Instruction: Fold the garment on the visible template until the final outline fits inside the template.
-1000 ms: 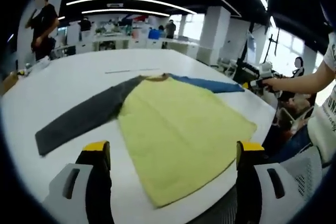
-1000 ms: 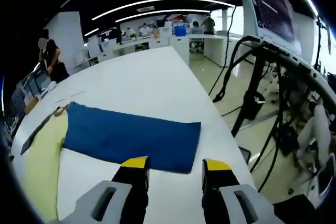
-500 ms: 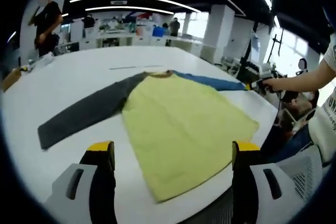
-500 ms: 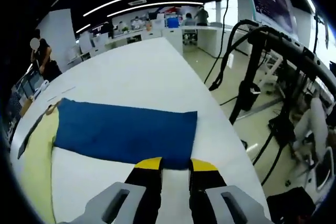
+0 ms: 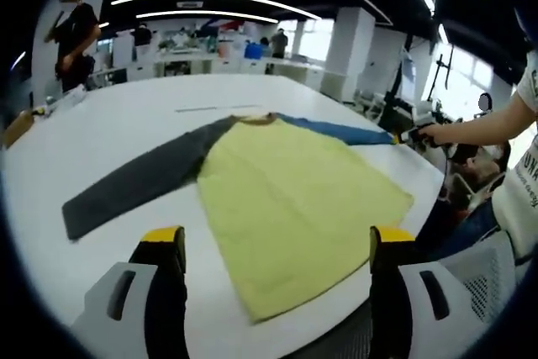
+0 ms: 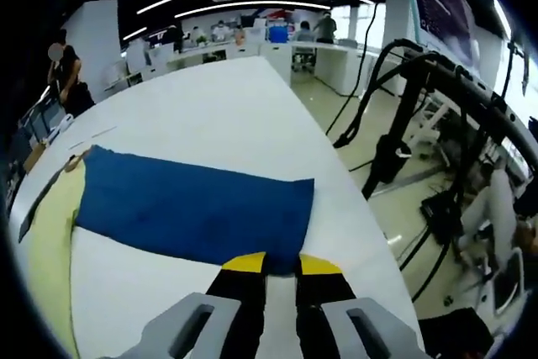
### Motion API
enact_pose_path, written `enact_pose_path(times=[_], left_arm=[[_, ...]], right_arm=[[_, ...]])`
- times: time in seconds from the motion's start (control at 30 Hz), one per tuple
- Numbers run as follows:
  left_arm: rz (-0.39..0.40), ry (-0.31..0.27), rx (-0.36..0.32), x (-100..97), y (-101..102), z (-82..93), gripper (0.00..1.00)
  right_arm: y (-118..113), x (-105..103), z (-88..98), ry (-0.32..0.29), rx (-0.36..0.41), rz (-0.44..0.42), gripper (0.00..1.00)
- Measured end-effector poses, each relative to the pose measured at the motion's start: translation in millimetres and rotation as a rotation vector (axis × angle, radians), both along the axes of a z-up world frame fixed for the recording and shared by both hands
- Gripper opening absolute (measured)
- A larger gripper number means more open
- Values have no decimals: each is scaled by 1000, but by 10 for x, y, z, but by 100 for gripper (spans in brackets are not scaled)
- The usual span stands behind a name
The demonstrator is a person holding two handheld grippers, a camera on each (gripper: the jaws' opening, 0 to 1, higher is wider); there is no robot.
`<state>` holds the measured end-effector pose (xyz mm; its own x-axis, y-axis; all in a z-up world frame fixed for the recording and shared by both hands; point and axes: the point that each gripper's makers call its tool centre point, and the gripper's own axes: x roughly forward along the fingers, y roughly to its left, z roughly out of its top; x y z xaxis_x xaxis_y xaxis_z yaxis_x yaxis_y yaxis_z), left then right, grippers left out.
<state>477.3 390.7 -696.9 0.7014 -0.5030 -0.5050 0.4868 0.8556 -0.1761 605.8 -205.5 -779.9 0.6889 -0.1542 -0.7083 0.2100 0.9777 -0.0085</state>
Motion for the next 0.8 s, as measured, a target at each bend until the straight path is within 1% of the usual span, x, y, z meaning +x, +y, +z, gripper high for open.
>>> enact_pose_path(times=[0.07,0.13,0.23,0.57,0.8], left_arm=[[0,3,1,-7,-2,-7,87],[-1,5,4,-12,-3,-11,88],[-1,-2,5,-9,-1,4,89],[3,-9,8,-6,34,-2,91],[-3,-13,6,0,21,8,92]], right_arm=[[7,-5,-2,1,2,-8,6],[-1,-11,-5,-1,9,-22,3],[-23,8,-8,-6,16,-41,0],[-31,52,-12,-4,55,-54,0],[32,68,65,-20,54,-44,0]])
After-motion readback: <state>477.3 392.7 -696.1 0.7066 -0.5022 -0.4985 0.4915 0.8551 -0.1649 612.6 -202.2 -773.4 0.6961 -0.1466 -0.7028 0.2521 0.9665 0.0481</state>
